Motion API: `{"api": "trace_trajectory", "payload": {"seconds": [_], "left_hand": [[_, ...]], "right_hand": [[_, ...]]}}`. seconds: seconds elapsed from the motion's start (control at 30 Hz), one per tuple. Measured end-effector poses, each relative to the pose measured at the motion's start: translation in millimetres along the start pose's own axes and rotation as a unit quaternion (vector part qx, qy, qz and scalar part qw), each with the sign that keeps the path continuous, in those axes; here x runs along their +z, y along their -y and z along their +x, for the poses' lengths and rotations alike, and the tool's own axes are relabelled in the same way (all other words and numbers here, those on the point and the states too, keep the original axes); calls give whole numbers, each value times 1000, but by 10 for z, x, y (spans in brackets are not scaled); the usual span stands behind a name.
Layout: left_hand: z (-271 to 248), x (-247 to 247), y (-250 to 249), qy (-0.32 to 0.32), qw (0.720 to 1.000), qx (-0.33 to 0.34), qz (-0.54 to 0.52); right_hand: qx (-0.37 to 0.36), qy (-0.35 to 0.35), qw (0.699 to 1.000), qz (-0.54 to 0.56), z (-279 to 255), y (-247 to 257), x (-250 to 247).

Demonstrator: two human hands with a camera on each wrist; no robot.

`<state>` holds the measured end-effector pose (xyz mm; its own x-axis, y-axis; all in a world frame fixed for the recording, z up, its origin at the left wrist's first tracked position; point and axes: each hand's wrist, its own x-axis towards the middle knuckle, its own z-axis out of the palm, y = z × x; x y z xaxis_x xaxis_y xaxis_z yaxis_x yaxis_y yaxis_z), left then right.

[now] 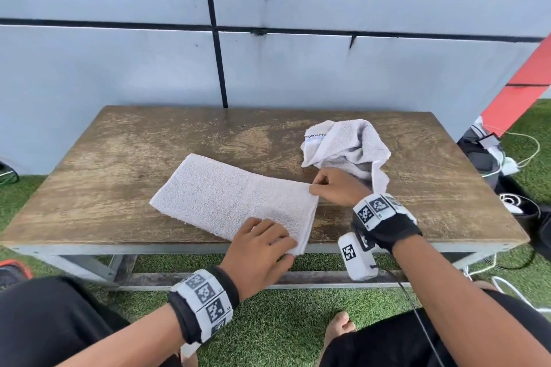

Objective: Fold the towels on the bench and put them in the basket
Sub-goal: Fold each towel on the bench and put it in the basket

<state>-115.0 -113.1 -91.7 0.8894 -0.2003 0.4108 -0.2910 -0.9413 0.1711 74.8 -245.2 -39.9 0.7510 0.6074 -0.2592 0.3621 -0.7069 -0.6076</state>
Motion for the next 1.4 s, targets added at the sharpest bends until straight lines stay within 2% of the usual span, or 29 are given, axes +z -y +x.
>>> {"api": "trace_trajectory", "payload": {"seconds": [0.1, 0.23, 0.33, 0.47, 0.53, 0.63, 0.73, 0.9, 1.07, 1.17, 1.4], "left_hand": [[85, -181, -124, -84, 996, -15, -35], [133, -406, -189, -171, 983, -2, -64], [148, -518, -152, -203, 976, -12, -73], [110, -596, 5, -226, 966, -87, -96], [55, -633, 114, -229, 959, -125, -108], [-32, -706, 277, -223, 950, -178, -123], [-129, -739, 486, -194, 944, -237, -124], [-263, -635, 876, -125, 928, -312, -158], [-267, -539, 1078, -68, 919, -379, -86], [-283, -486, 1142, -38, 912, -405, -48], [-322, -416, 1218, -10, 897, -440, -48]], "right_hand": [[-23, 31, 994, 99, -72, 59, -298], [-81, 58, 971, 218, -210, 118, -555], [-110, 88, 963, 231, -240, 167, -685], [-133, 148, 943, 268, -125, 226, -690], [-131, 152, 941, 271, -16, 316, -634], [-137, 134, 947, 258, 195, 505, -540], [-143, 108, 965, 193, 413, 698, -440], [-122, 124, 974, 142, 817, 945, -107], [-110, 136, 984, 27, 1111, 1135, 121], [-102, 145, 983, -54, 1222, 1178, 234], [-123, 113, 978, -126, 1314, 1244, 432]]}}
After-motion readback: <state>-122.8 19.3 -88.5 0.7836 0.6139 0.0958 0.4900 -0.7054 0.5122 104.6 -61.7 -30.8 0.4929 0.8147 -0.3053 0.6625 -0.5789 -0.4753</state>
